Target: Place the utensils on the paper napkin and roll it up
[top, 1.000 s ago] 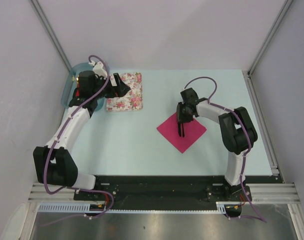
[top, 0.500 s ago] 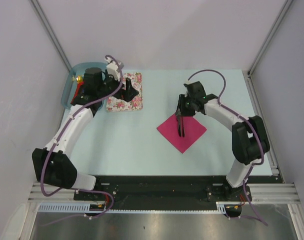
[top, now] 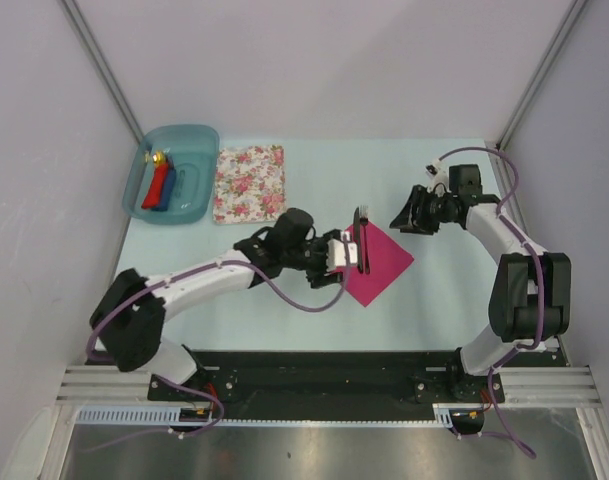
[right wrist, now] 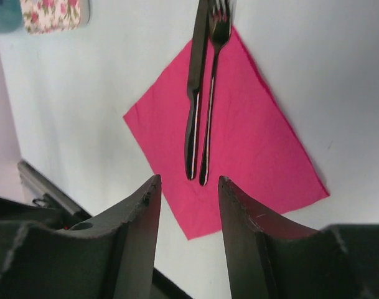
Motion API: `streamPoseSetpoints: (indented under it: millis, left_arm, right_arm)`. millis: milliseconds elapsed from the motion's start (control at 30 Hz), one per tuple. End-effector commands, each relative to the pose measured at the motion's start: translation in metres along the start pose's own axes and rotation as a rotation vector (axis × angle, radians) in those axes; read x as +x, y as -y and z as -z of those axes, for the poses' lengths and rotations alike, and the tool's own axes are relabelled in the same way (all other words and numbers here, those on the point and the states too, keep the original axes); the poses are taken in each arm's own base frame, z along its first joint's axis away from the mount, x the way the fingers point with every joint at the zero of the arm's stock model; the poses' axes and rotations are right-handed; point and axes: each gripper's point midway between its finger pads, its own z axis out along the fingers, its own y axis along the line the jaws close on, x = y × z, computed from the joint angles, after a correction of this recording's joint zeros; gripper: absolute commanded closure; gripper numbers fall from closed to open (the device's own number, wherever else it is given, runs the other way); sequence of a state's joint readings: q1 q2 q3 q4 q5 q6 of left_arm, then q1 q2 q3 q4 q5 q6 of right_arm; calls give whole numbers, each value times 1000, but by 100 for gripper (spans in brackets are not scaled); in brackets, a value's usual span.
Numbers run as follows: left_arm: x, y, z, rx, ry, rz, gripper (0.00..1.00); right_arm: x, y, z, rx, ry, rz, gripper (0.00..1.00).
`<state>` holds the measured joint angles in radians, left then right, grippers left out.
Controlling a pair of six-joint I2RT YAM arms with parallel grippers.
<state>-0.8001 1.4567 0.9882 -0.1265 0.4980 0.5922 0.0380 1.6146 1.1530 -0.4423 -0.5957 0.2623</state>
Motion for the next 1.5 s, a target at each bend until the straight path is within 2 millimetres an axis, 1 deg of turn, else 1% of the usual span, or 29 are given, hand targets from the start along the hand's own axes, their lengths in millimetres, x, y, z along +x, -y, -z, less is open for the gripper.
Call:
streamPoseSetpoints:
  millis: [0,33,67,167,200,267,333,467,500,633,700,833,967,1033,1167,1200,1233,1367,1400,1467]
  left_arm:
    - [-8,13,-43,61,40,-214,35]
    - [-7,24,-53,91,33,-237,37]
    - [3,30,-64,119,11,-261,42]
    - [9,45,-80,167,-14,-314,48]
    - [16,48,-87,187,-32,-311,50]
    - [21,56,-94,220,-52,-312,54]
    - [26,61,-102,240,-68,-307,58]
    - [35,66,-110,271,-98,-304,61]
    - [37,65,-115,275,-106,-299,61]
    - [45,68,-122,308,-136,-277,62]
    - [43,70,-123,324,-131,-277,62]
    - [52,74,-126,353,-153,-273,62]
    - [64,75,-134,367,-188,-242,63]
    - [68,77,-134,388,-204,-218,65]
    - [72,81,-133,415,-210,-214,74]
    - [71,81,-132,420,-206,-223,79]
    - [70,82,-130,428,-203,-225,81]
    - [56,83,-124,435,-176,-224,93]
    - [55,85,-123,440,-177,-212,98]
    - [52,87,-122,442,-177,-200,100]
  right_arm:
    - [18,-17,15,-135,-71,48,54]
    - [20,-15,14,-133,-78,42,54]
    - [25,-12,14,-128,-88,29,54]
    - [33,-10,13,-131,-107,8,53]
    - [31,-1,16,-120,-93,-15,53]
    - [30,4,17,-117,-86,-30,53]
    - [30,6,18,-117,-81,-38,53]
    - [29,11,19,-113,-79,-55,53]
    - [29,11,19,-114,-78,-58,53]
    - [28,15,20,-111,-72,-72,53]
    - [27,17,22,-107,-68,-81,53]
    - [25,21,26,-101,-55,-97,53]
    - [25,24,29,-89,-45,-98,53]
    - [25,27,32,-80,-38,-102,53]
    - [26,32,35,-74,-32,-117,53]
    - [27,33,36,-72,-32,-123,52]
    - [26,34,37,-70,-29,-126,53]
    - [26,34,36,-76,-25,-126,53]
    - [26,33,37,-80,-24,-130,53]
    - [27,33,36,-83,-24,-133,53]
